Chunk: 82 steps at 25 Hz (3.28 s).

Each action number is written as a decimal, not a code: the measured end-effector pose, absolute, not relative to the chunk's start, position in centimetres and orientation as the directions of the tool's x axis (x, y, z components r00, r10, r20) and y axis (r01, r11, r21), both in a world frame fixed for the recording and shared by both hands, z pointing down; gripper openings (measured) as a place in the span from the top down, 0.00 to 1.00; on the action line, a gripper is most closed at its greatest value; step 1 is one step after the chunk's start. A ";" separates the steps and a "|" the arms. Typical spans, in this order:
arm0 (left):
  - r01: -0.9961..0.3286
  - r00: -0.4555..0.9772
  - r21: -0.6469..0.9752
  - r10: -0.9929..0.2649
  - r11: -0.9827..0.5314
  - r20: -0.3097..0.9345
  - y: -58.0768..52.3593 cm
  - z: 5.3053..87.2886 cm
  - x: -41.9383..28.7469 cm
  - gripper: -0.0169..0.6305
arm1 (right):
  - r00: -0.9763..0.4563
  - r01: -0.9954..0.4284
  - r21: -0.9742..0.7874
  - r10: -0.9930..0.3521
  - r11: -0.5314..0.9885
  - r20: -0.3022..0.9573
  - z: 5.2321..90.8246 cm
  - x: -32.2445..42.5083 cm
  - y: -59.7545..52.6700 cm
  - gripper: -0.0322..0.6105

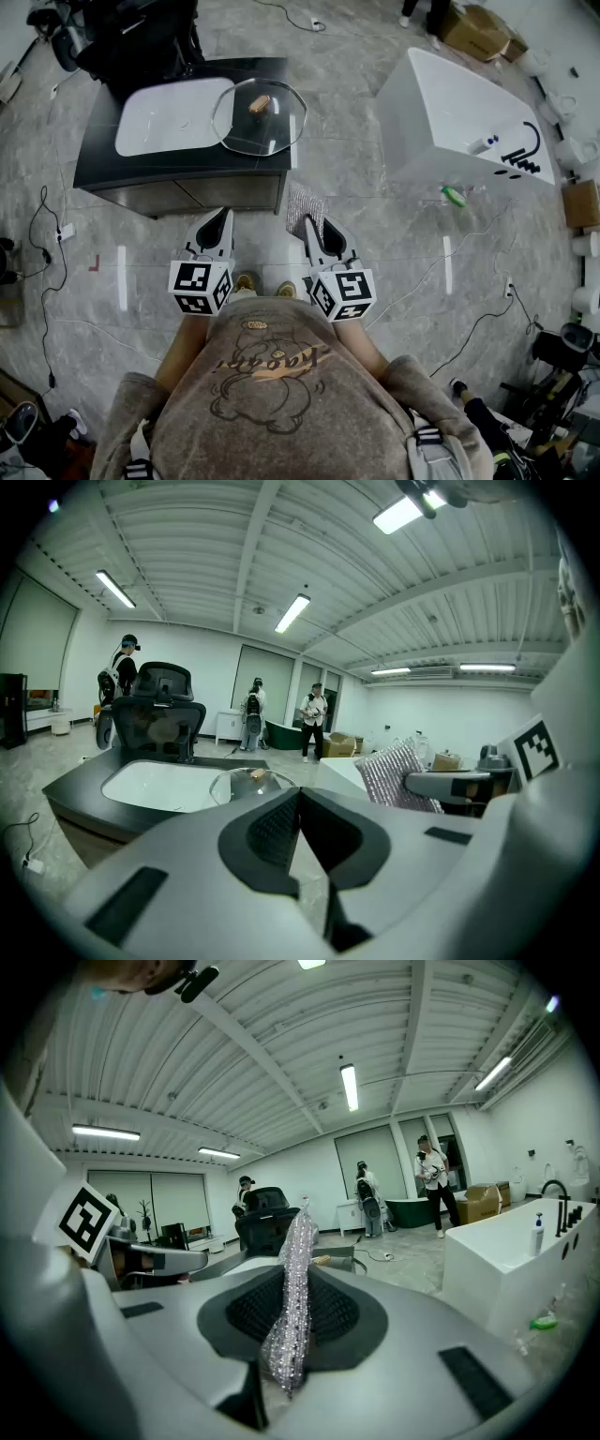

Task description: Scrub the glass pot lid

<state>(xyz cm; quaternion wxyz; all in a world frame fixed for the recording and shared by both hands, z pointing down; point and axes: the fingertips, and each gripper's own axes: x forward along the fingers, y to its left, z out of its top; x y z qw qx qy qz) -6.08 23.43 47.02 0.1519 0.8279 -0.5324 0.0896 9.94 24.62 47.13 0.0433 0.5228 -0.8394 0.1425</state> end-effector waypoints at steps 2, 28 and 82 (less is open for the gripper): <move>-0.910 0.415 0.158 -0.854 -0.384 0.314 23.3 46.9 -5.3 0.95 | -0.454 -0.888 -0.200 -0.863 0.415 0.221 46.9 10.6 24.4 0.83; -0.925 0.375 0.181 -0.876 -0.334 0.302 17.2 49.1 -3.5 0.95 | -0.518 -0.852 -0.218 -0.825 0.475 0.225 49.0 12.6 19.3 0.83; -0.809 0.452 0.057 -0.558 -0.585 0.696 -12.4 63.8 -1.7 0.68 | -0.453 -0.891 -0.191 -0.788 0.411 0.417 52.9 13.3 -11.1 0.83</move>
